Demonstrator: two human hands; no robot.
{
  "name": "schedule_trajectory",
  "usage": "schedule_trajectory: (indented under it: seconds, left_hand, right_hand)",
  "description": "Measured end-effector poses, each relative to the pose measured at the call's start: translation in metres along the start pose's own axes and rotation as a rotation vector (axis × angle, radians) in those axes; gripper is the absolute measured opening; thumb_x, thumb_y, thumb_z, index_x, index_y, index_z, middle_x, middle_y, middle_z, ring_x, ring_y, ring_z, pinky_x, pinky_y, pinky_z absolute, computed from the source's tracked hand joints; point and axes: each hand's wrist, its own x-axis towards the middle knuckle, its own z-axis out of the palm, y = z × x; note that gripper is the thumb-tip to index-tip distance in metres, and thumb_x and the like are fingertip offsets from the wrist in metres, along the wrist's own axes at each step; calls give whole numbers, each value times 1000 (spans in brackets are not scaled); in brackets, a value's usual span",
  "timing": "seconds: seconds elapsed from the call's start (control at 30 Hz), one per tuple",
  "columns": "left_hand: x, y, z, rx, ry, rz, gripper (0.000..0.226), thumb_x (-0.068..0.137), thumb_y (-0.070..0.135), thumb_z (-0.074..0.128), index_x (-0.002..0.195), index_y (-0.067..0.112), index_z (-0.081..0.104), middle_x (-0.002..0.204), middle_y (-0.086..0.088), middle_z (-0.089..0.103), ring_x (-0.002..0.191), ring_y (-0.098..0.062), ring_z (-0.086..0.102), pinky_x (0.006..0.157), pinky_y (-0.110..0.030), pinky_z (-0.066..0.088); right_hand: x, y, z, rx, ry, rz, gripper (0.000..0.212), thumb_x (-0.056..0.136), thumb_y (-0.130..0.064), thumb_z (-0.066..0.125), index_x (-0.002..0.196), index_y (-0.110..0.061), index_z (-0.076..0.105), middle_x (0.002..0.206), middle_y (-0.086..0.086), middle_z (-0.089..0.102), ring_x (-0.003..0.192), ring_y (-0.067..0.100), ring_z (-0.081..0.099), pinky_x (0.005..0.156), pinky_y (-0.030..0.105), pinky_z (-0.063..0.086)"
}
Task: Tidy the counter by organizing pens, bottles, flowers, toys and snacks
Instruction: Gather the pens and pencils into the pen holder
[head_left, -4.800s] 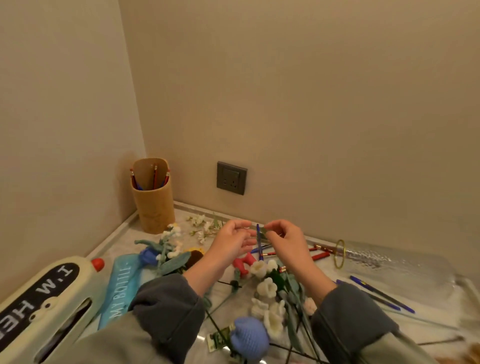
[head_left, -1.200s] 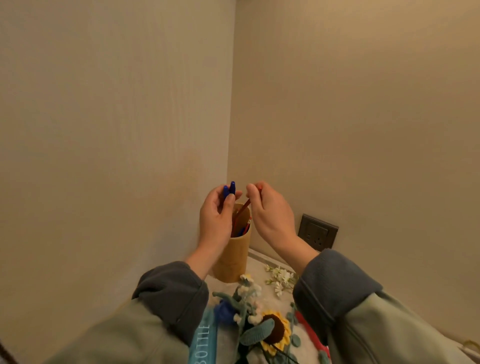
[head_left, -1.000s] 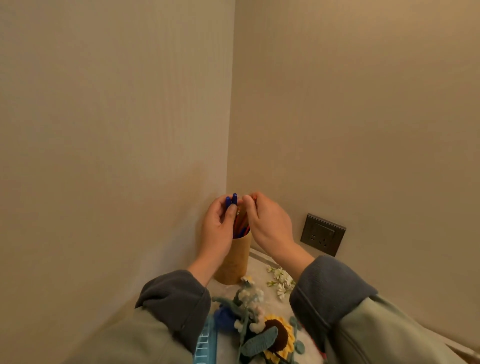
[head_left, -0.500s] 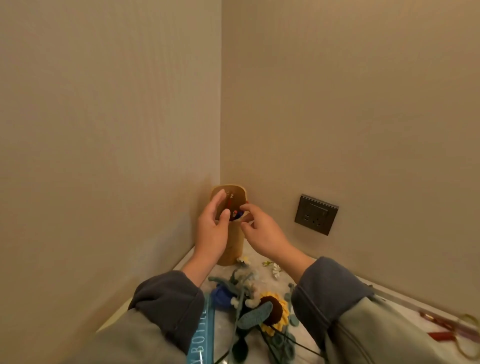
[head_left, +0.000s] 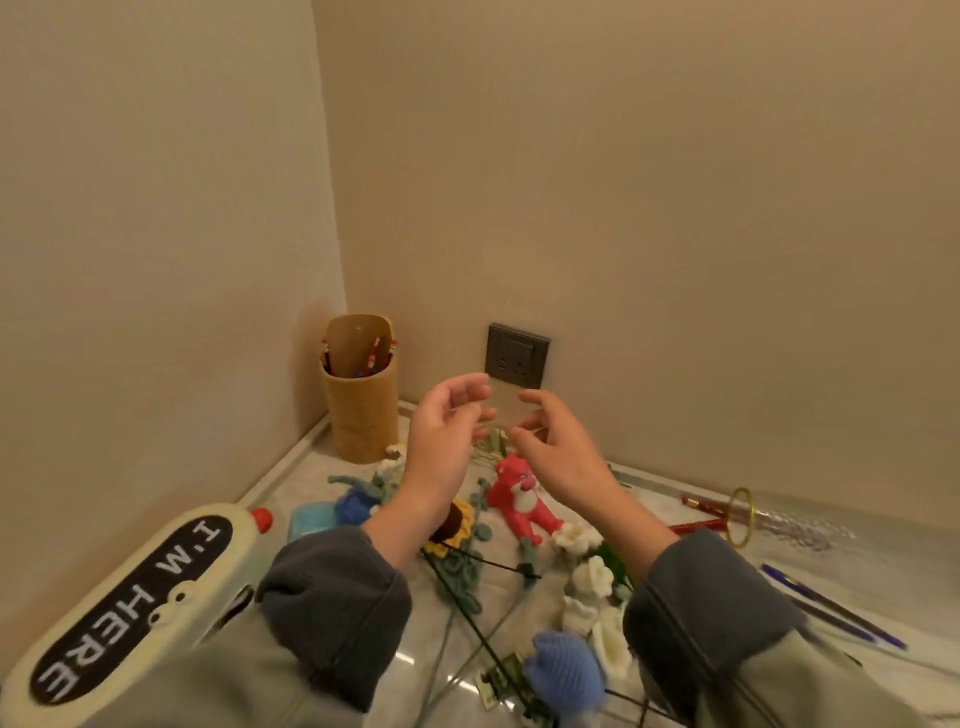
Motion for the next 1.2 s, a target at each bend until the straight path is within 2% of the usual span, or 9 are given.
schedule_trajectory:
  seconds: [0.07,0.17,0.3,0.43,0.57,0.67,0.8,1.07,1.2]
  left_hand:
    - [-15,-8,18,-13,-30,-41,30,94,-1,44,106,20,62,105,-4,65,85,-12,66,72,-23,55]
    - [-34,-22,44,-27,-65,-120,30,94,-3,43,104,18,62,101,-6,66,80,-11,66,72,-30,56]
    - [-58,-40,76,0,-135,-198,30,94,-1,43,103,21,63,97,-3,68,73,-9,66,58,-21,53]
    - [-83,-60,105,-17,-202,-285,30,93,-3,44,104,17,63,95,-3,68,78,-11,66,67,-23,55]
    - [-108,-78,133,13,-245,-406,29,93,-6,42,109,9,60,94,-5,67,77,-13,64,69,-26,52]
    - [-123,-88,147,46,-282,-453,28,92,-7,43,108,9,60,97,-7,66,77,-13,63,69,-24,52]
    - [-130,-97,157,112,-294,-493,27,93,-4,44,111,10,60,101,-7,66,82,-15,64,75,-27,55]
    - [-125,-109,161,217,-278,-474,25,94,1,47,111,14,60,105,-5,65,94,-18,65,74,-24,56]
    - [-115,-112,164,246,-250,-479,26,94,2,45,114,12,58,108,-6,63,95,-18,63,77,-25,54]
  right_hand:
    - [-19,19,-17,2,18,54,43,94,-28,57,135,-27,44,96,-11,63,78,3,64,74,26,54]
    - [-47,47,-41,-2,37,138,40,93,-27,58,132,-26,48,99,-9,65,85,8,64,83,35,54]
    - [-80,77,-67,-34,65,204,37,92,-27,58,128,-29,50,94,-10,65,80,6,63,78,32,55]
    - [-108,104,-83,-56,79,243,35,91,-26,58,125,-30,53,92,-10,65,81,4,62,78,30,53]
    - [-136,129,-98,-89,95,275,27,90,-26,56,113,-40,54,89,-13,64,74,2,61,72,31,53]
    - [-153,145,-107,-73,102,309,27,90,-26,55,112,-42,53,85,-13,65,75,-1,60,70,25,51]
    - [-161,157,-118,-95,89,313,27,91,-25,56,115,-36,55,84,-16,63,78,-7,57,67,15,44]
    - [-149,163,-132,-150,80,279,28,92,-23,54,118,-34,56,89,-18,61,80,0,59,72,27,54]
    - [-132,167,-133,-232,37,244,31,91,-25,54,121,-33,56,103,-15,61,90,3,57,77,28,53]
